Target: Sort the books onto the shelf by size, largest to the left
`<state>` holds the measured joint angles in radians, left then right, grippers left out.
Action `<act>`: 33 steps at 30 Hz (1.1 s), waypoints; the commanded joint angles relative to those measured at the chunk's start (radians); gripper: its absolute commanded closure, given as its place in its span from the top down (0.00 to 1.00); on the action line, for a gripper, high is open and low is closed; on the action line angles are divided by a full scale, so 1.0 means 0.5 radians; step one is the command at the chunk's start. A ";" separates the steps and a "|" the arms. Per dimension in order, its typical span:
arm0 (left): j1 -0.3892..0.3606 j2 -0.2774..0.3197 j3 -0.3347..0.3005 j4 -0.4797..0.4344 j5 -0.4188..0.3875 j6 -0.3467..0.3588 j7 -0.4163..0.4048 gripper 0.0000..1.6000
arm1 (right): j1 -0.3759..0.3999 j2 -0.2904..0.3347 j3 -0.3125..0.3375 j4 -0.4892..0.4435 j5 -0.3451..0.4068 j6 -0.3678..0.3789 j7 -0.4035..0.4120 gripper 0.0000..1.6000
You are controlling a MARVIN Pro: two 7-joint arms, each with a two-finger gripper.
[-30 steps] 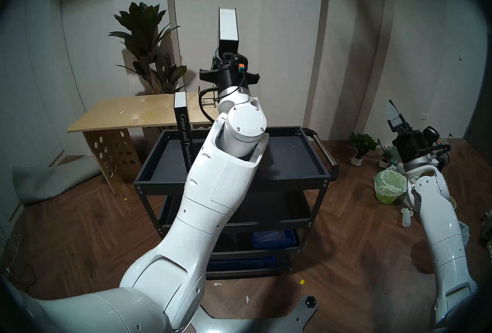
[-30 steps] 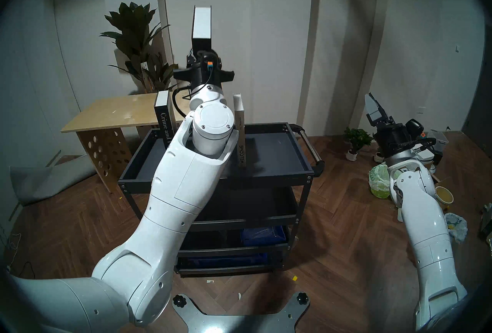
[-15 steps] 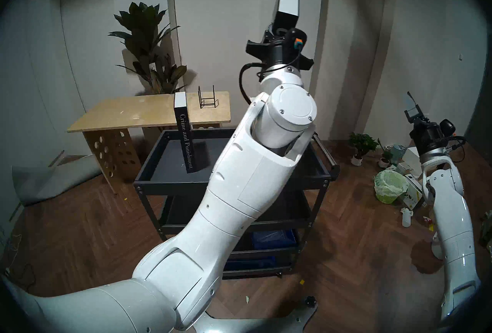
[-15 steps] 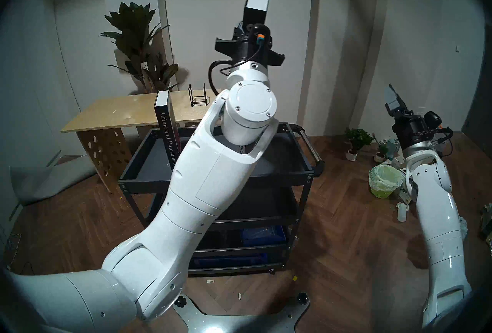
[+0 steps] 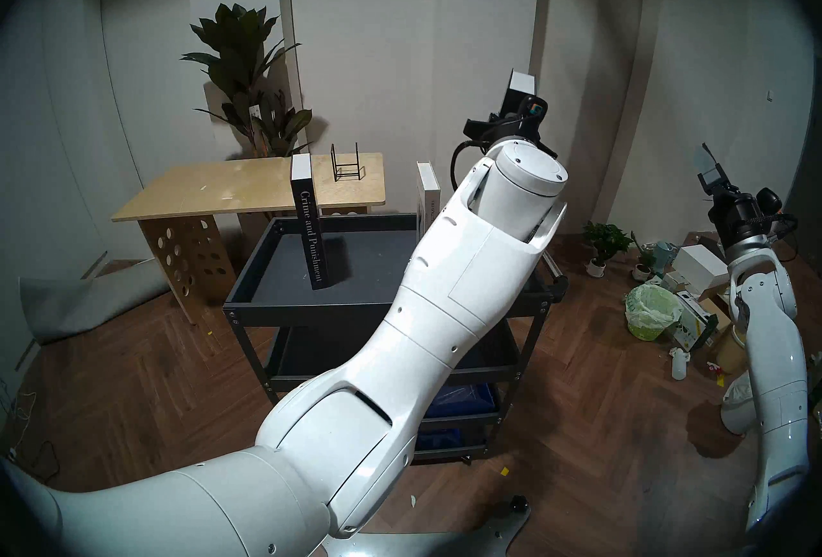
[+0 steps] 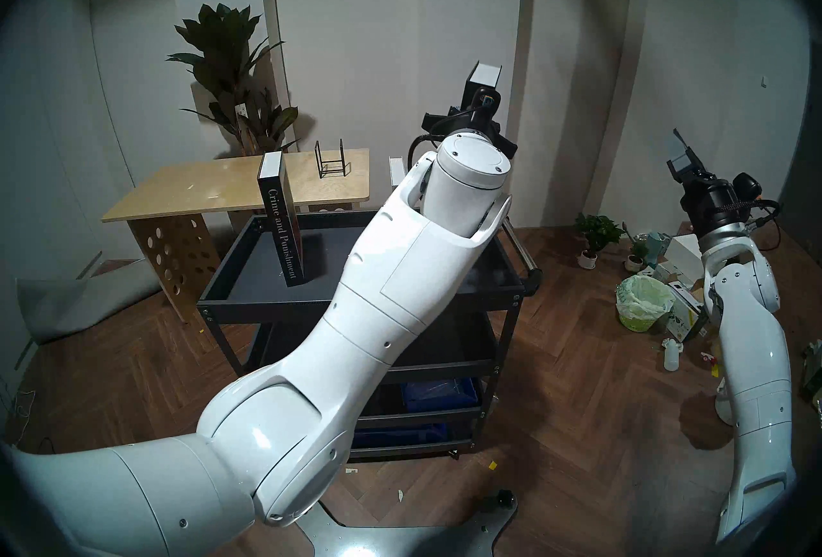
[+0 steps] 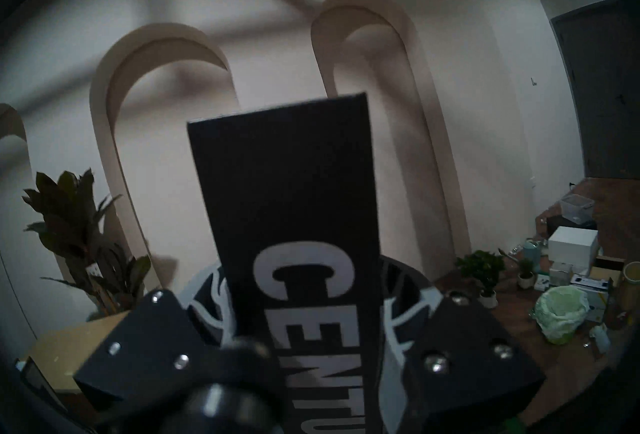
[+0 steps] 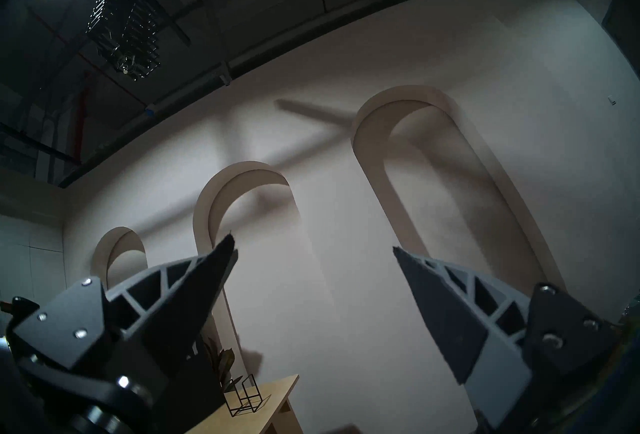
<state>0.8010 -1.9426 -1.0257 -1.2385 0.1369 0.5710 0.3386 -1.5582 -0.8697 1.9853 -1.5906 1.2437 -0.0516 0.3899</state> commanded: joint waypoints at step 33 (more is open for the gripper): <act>-0.446 -0.129 0.035 1.117 -0.793 -0.707 0.535 0.00 | -0.035 0.007 0.000 -0.214 -0.024 0.075 -0.151 1.00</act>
<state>0.6418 -1.9940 -1.0376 -0.6807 -0.2192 0.2667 0.5863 -1.5973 -0.8698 1.9899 -1.6709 1.2340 -0.0057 0.3166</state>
